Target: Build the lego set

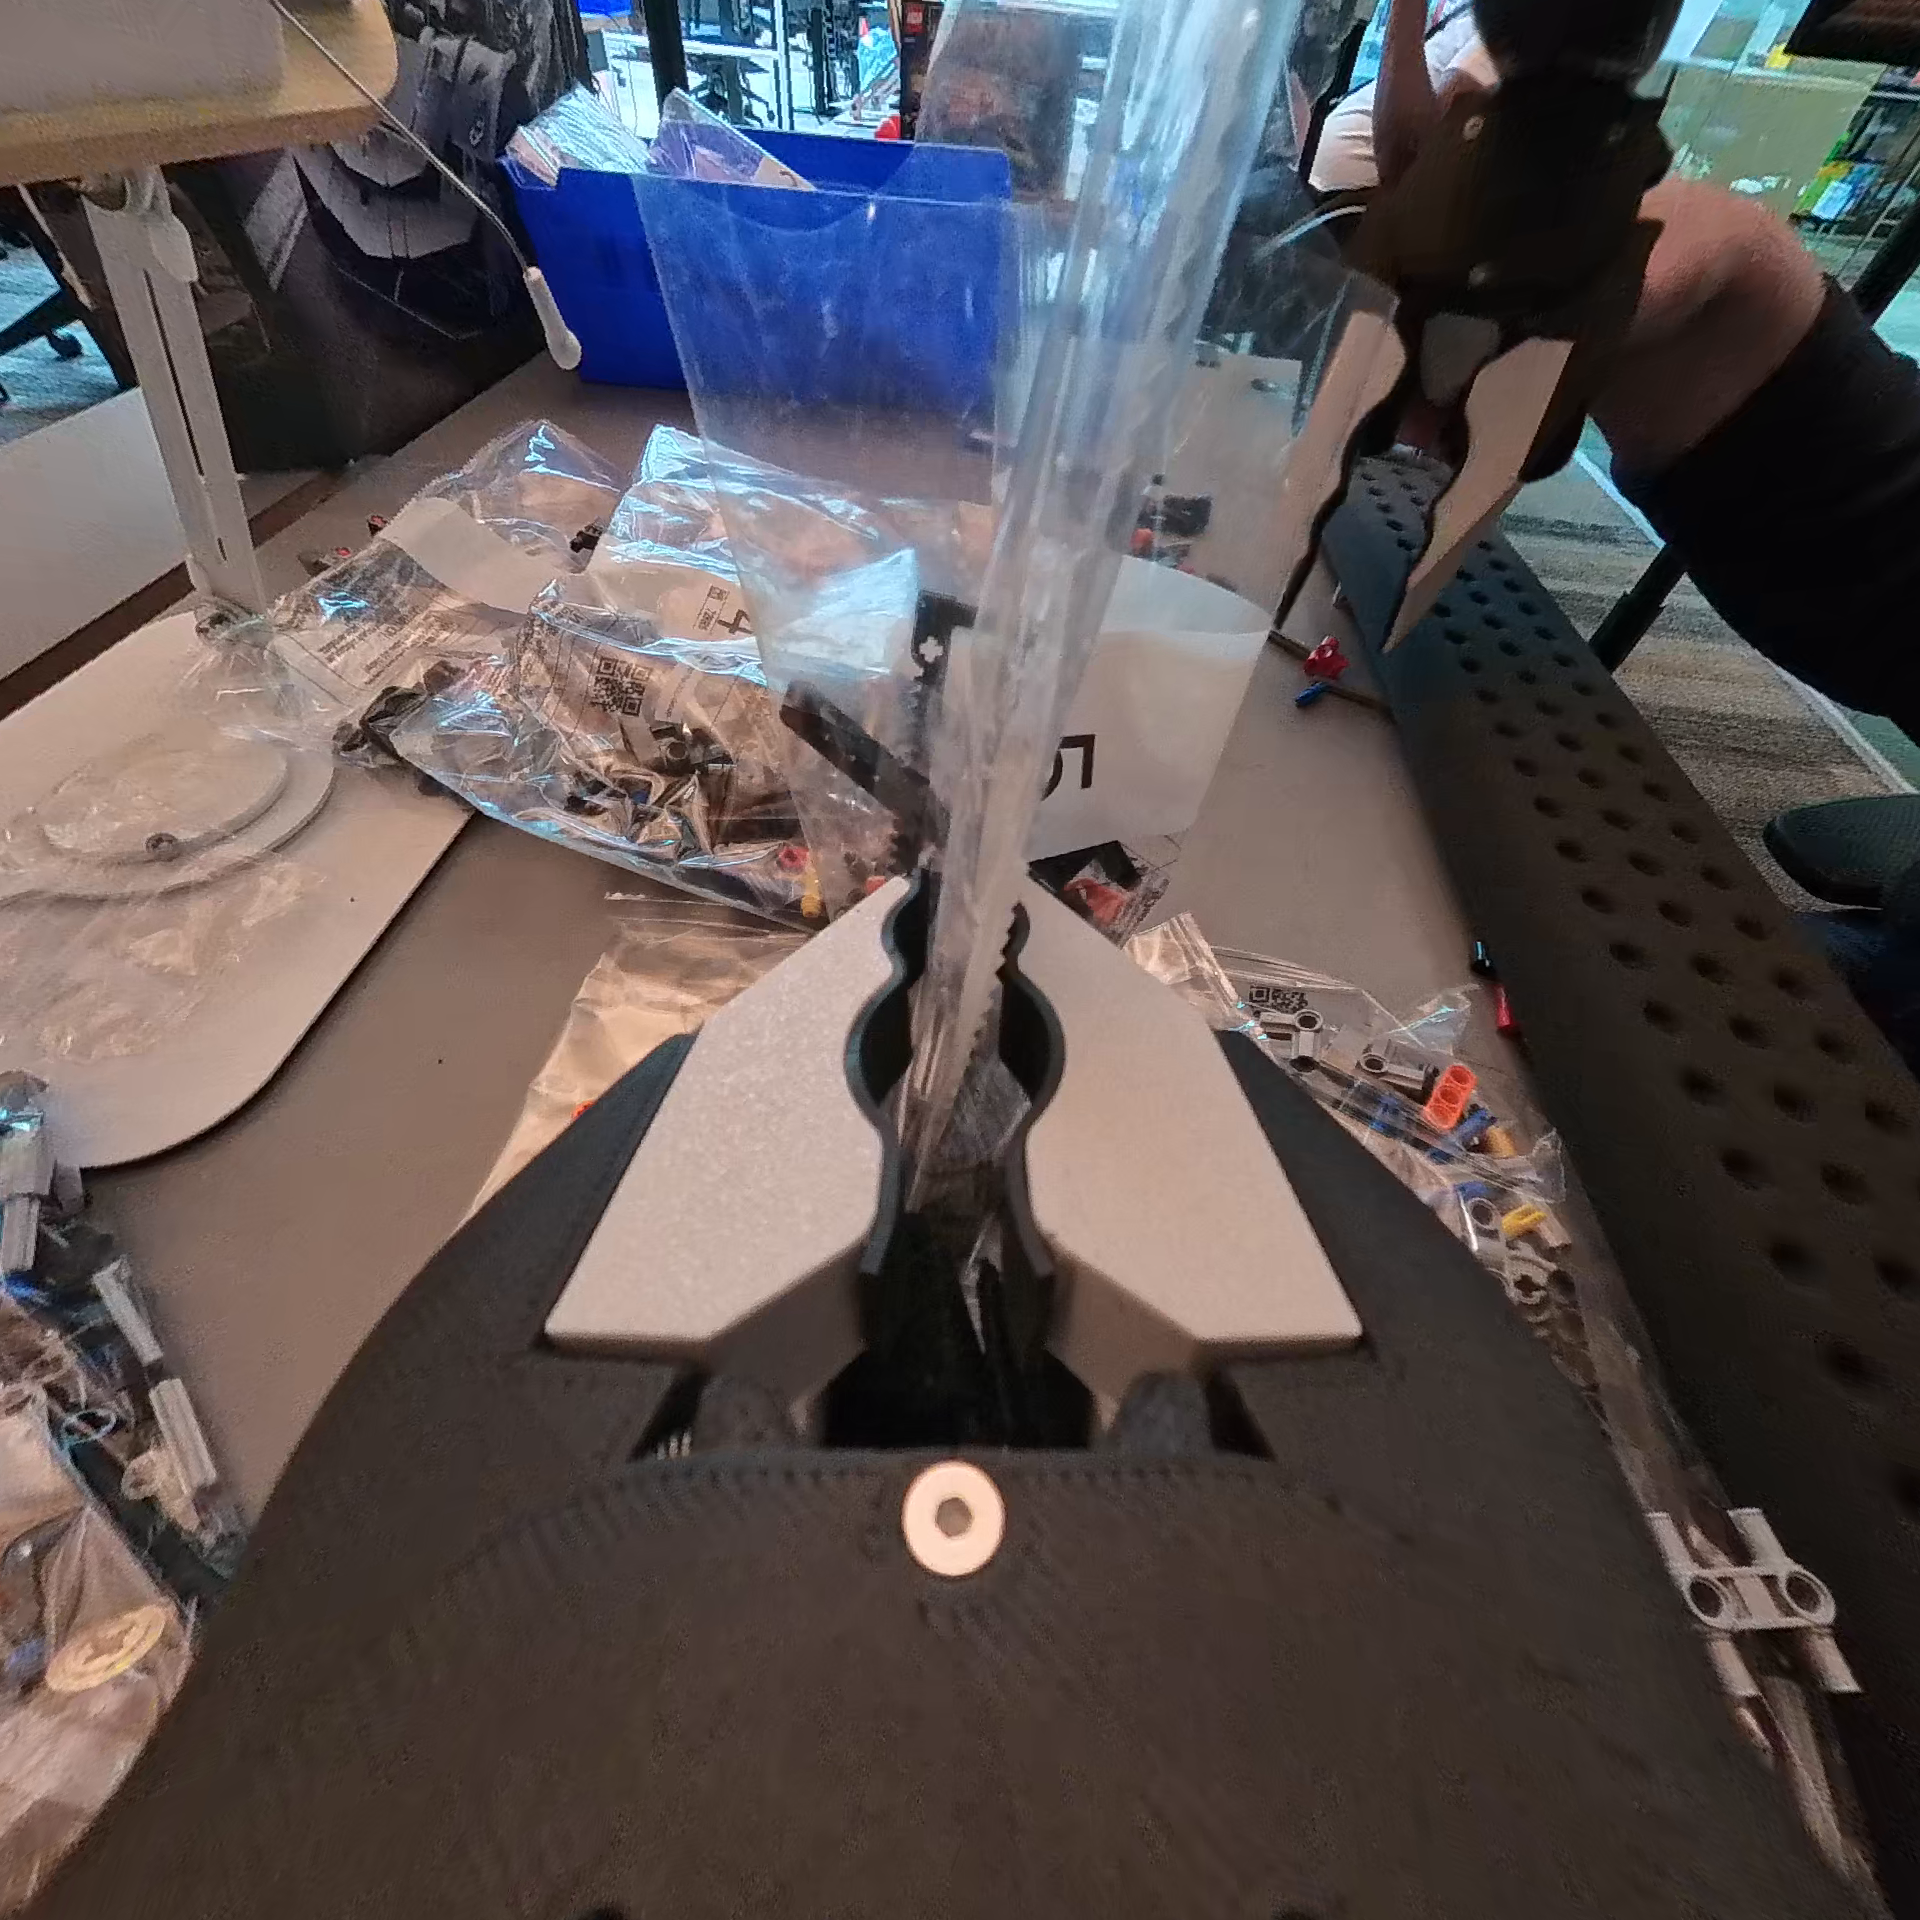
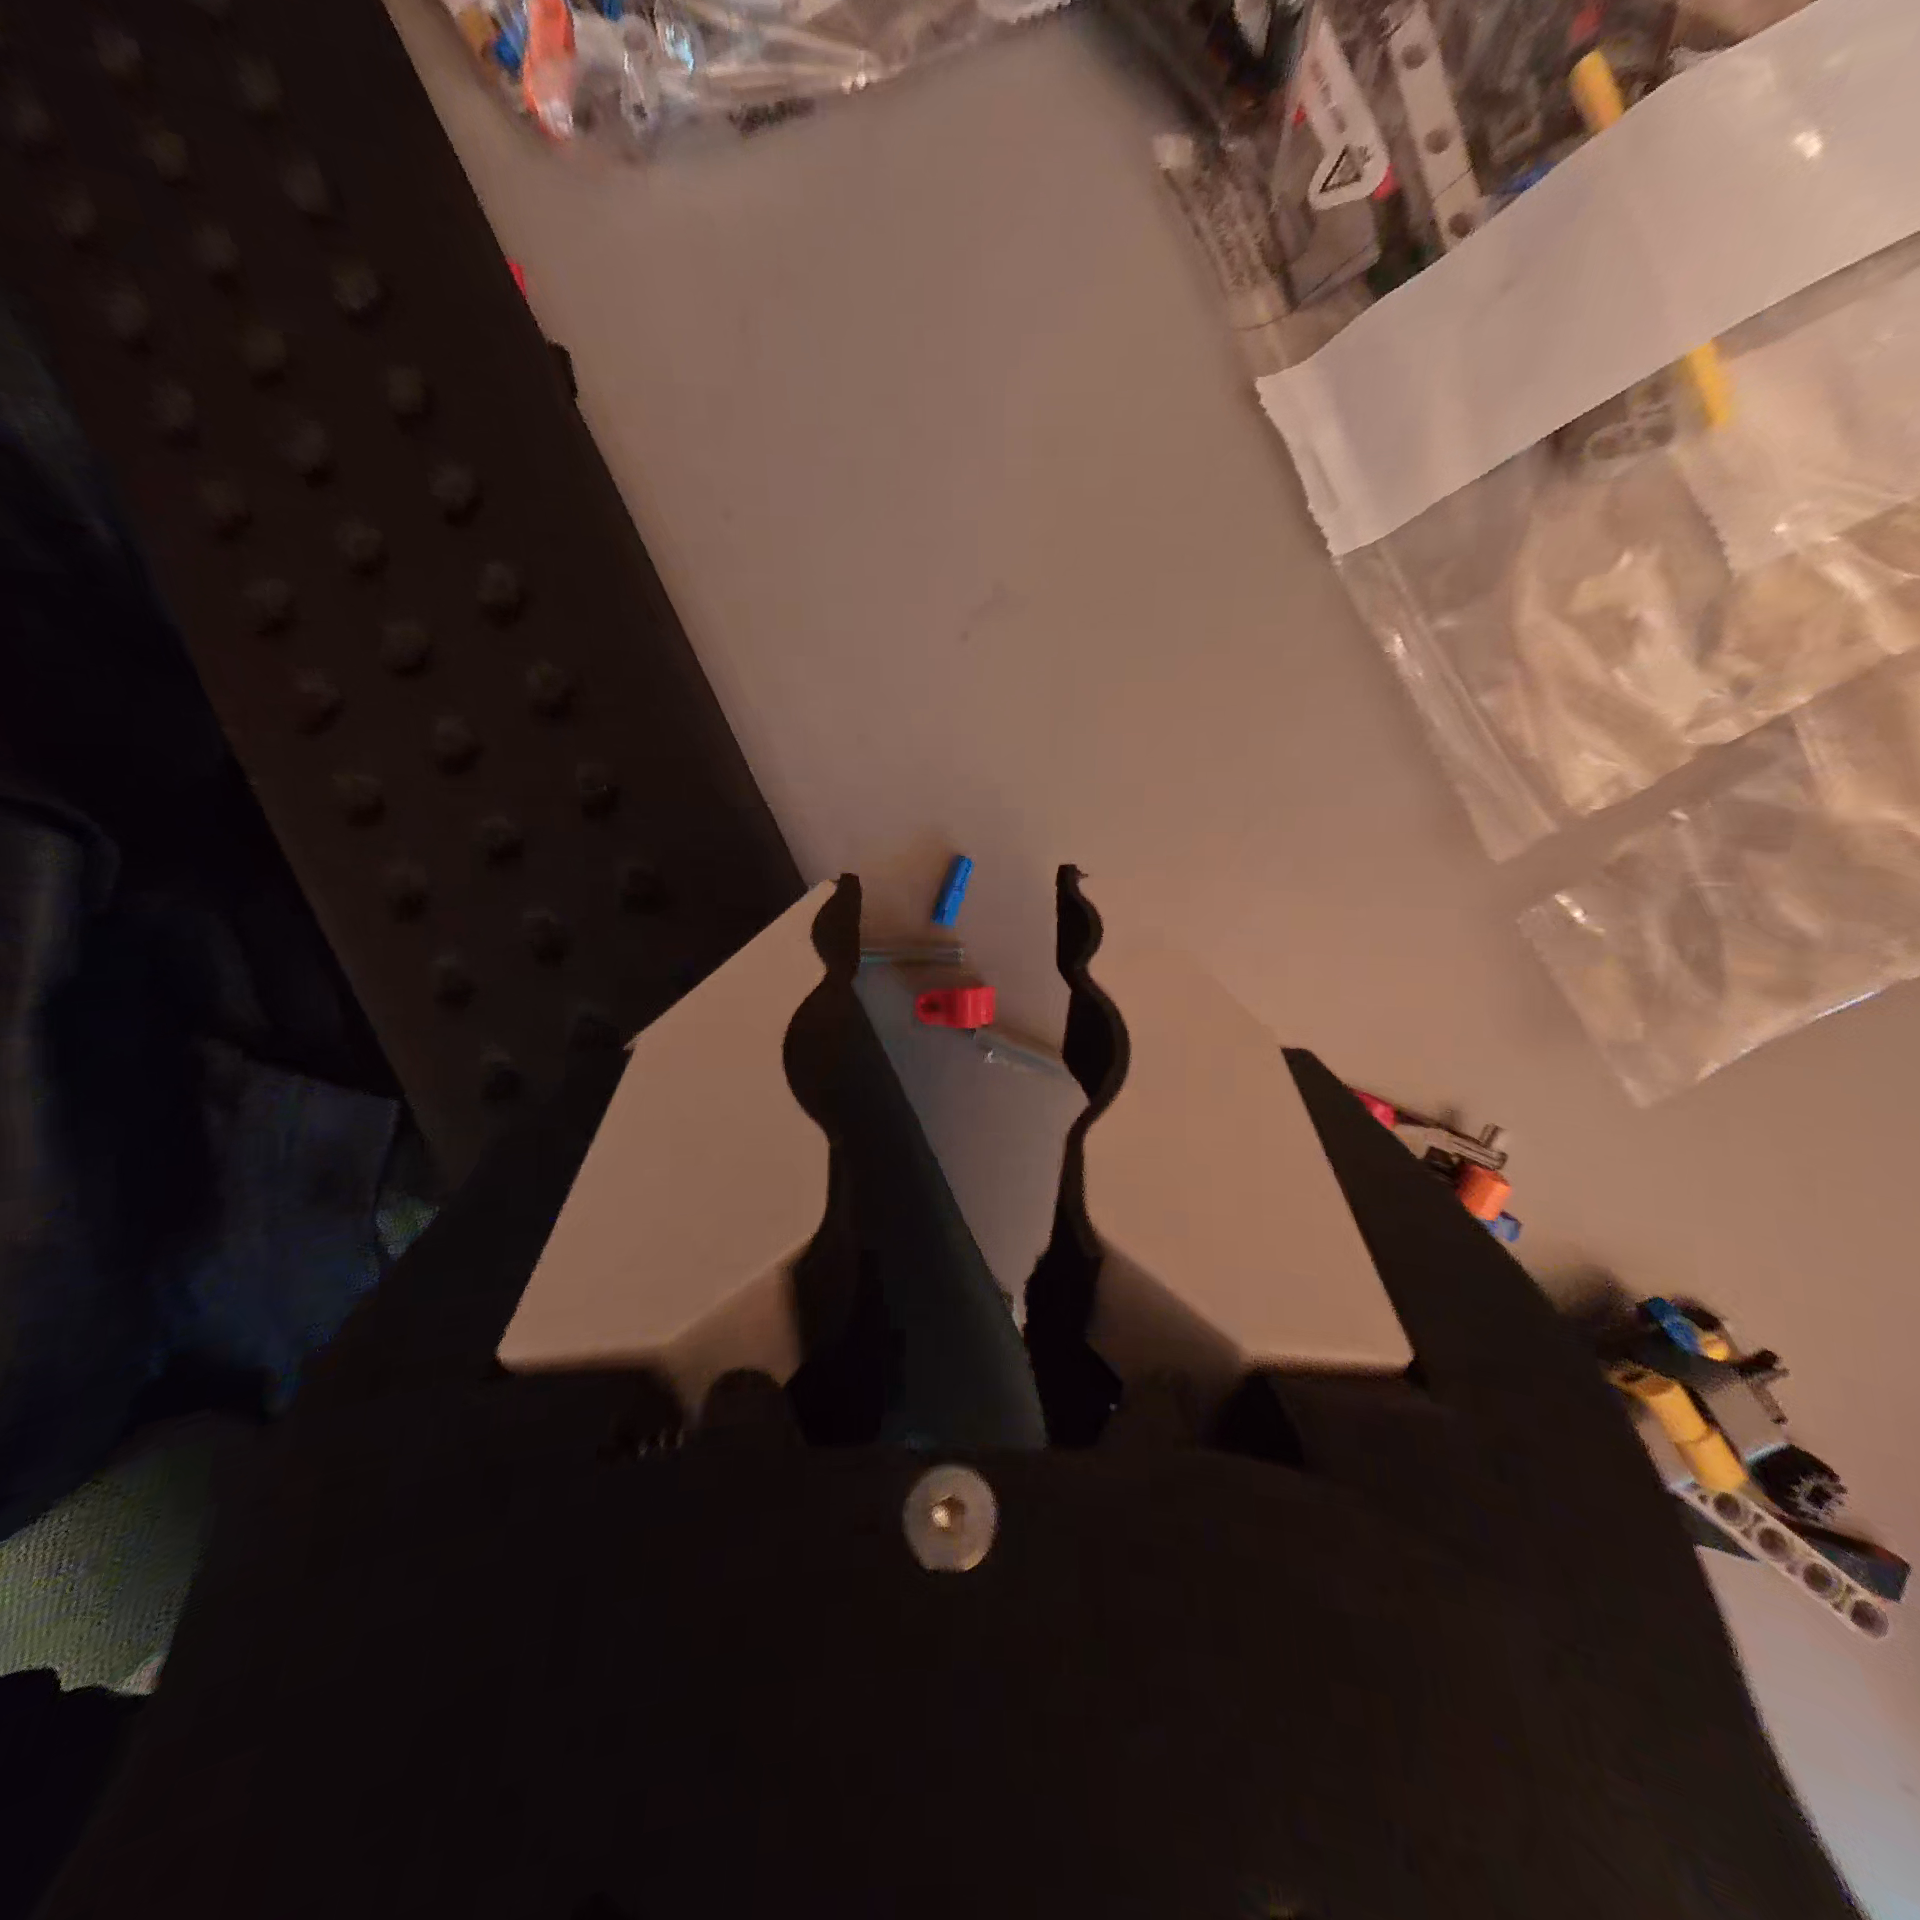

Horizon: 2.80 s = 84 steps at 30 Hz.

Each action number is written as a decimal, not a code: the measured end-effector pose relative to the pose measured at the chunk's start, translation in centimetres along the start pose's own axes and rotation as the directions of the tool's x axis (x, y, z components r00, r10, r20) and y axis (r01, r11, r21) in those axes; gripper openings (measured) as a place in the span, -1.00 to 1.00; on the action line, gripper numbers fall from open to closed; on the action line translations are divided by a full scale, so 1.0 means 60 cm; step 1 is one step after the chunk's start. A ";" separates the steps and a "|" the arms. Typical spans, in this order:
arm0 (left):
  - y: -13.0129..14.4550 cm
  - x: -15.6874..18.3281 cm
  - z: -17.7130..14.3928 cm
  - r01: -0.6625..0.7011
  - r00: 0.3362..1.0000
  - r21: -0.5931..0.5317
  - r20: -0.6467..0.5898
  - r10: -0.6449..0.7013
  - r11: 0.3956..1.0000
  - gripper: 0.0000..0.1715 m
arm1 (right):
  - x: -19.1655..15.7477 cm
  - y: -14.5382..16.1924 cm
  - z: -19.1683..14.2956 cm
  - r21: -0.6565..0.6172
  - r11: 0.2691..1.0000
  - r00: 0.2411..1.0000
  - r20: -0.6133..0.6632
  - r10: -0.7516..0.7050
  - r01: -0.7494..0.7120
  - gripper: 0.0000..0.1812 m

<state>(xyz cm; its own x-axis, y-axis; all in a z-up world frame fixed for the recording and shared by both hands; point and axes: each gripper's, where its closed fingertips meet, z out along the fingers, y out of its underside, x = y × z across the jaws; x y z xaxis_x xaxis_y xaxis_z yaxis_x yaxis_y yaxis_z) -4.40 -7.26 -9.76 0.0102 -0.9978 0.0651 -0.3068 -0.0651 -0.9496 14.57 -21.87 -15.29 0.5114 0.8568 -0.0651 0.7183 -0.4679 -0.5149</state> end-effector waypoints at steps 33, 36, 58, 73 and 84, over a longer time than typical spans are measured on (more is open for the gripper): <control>-0.005 0.001 -0.002 -0.003 1.000 0.015 -0.006 0.003 1.000 -0.89 | 0.057 -0.366 -0.093 0.421 0.883 0.971 -0.199 -0.135 0.209 -0.97; -0.006 0.002 -0.001 -0.004 1.000 0.016 -0.008 0.005 1.000 -0.89 | 0.060 -0.397 -0.096 0.455 0.865 0.971 -0.202 -0.132 0.212 -0.97; -0.009 0.004 -0.002 -0.008 1.000 0.024 -0.013 0.008 1.000 -0.89 | 0.054 -0.432 -0.009 0.379 0.913 0.988 -0.084 -0.131 0.153 -0.97; -0.010 0.005 -0.002 -0.010 1.000 0.023 -0.013 0.011 1.000 -0.89 | 0.062 -0.338 -0.057 0.291 0.944 0.977 -0.185 -0.104 0.155 -0.59; -0.010 0.004 -0.002 -0.009 1.000 0.023 -0.009 0.009 1.000 -0.89 | 0.032 -0.067 -0.055 0.053 0.999 0.997 -0.074 0.002 0.002 -0.53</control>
<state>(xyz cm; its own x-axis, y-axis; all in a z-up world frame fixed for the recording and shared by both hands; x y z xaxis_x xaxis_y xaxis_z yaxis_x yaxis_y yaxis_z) -4.36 -7.47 -9.14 -0.0008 -0.9982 0.0591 -0.2844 -0.0565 -0.9570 14.22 -19.05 -10.55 0.5462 0.8377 -0.0027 0.6935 -0.4539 -0.5595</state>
